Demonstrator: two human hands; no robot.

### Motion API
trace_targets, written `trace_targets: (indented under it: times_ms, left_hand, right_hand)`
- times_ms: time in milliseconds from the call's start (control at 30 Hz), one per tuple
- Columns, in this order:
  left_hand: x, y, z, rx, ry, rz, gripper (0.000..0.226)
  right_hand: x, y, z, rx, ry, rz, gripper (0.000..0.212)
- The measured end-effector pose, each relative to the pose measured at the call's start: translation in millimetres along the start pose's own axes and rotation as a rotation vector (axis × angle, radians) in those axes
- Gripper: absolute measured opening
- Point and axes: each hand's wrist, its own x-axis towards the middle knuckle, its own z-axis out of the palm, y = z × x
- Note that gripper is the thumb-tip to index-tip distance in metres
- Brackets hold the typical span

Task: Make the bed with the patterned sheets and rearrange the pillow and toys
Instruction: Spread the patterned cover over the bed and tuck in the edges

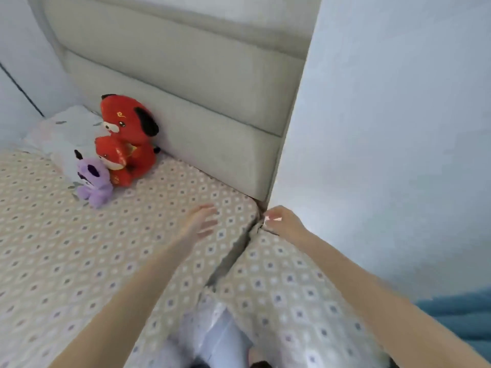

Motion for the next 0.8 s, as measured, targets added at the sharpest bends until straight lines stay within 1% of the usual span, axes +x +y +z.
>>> trace_targets:
  times_ms: [133,267,333,433,567,633,733,800]
  left_hand:
    - [5,-40,74,0.062,-0.033,-0.11,0.018]
    - [17,-81,128,0.14,-0.065,-0.185,0.019]
    - [25,-99,146,0.178,-0.08,-0.218,0.018]
    - [45,-126,168,0.248,-0.094,-0.256,0.019]
    - [68,-155,183,0.292,-0.113,-0.279,0.022]
    - [82,-169,189,0.307,-0.113,-0.292,0.02]
    - [101,-184,193,0.297,-0.121,-0.293,0.02]
    - [111,-192,194,0.3,-0.119,-0.301,0.02]
  right_hand:
    - [-3,93,-40,-0.066,-0.028,0.205,0.019]
    - [1,178,-55,-0.108,-0.097,0.365,0.033]
    - [4,212,-59,-0.155,-0.139,0.418,0.043]
    - [17,253,-60,-0.253,-0.171,0.456,0.059]
    - [38,288,-60,-0.473,-0.132,0.394,0.071]
    - [47,307,-59,-0.556,-0.141,0.404,0.084]
    - [56,330,-54,-0.731,-0.24,0.433,0.104]
    - [61,342,-50,-0.805,-0.289,0.47,0.118]
